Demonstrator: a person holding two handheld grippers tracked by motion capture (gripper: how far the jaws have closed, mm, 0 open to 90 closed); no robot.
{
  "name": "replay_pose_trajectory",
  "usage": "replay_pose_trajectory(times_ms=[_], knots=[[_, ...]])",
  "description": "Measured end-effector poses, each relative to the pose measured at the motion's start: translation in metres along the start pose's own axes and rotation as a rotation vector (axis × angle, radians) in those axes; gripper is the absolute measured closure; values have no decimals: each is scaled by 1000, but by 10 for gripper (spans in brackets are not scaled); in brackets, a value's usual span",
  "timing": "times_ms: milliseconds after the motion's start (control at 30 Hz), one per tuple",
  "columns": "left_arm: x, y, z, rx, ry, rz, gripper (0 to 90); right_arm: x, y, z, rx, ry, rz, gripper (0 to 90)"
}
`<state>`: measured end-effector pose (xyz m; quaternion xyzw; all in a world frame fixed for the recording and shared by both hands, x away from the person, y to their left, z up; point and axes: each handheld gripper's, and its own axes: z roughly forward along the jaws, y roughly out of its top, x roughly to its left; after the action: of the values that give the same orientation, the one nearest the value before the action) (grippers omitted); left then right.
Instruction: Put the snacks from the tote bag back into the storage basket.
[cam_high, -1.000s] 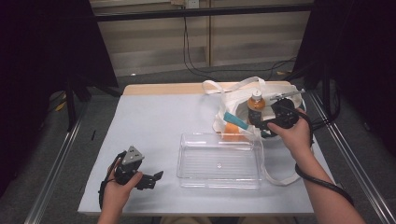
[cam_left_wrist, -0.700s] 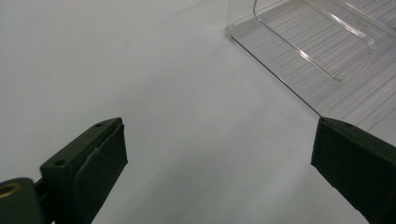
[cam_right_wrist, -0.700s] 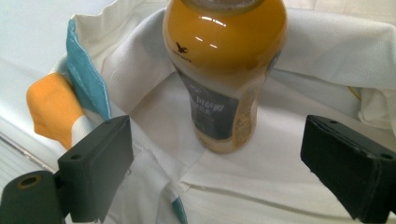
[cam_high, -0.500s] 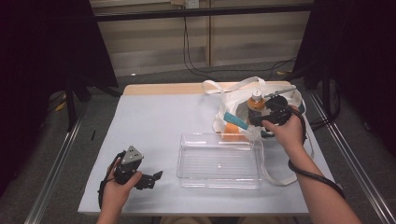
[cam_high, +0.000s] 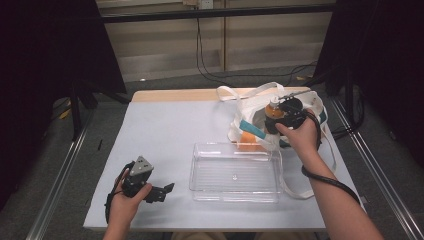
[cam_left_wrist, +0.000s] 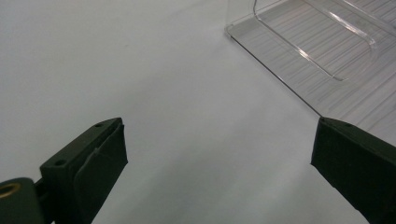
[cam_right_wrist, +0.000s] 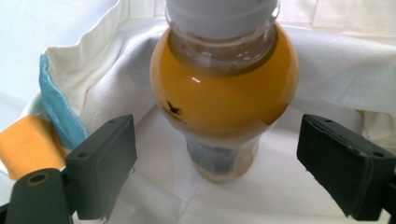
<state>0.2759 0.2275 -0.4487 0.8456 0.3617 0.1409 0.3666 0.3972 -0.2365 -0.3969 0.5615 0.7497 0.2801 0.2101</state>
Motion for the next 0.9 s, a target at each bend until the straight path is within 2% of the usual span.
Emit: replay_pose_trajectory(times_ms=[300, 467, 567, 600, 900], knots=[[0, 0, 1, 0, -3, 0, 33, -2, 5, 6, 3, -21, 4, 140], [0, 0, 1, 9, -1, 9, 33, -4, 8, 8, -10, -16, 22, 164], [0, 0, 2, 9, -9, 3, 33, -4, 9, 10, -14, -19, 14, 173], [0, 0, 2, 10, -9, 2, 33, -3, 10, 10, -21, -17, 8, 208], [0, -1, 2, 13, -8, 5, 33, -3, 14, 15, -21, -13, 8, 235]])
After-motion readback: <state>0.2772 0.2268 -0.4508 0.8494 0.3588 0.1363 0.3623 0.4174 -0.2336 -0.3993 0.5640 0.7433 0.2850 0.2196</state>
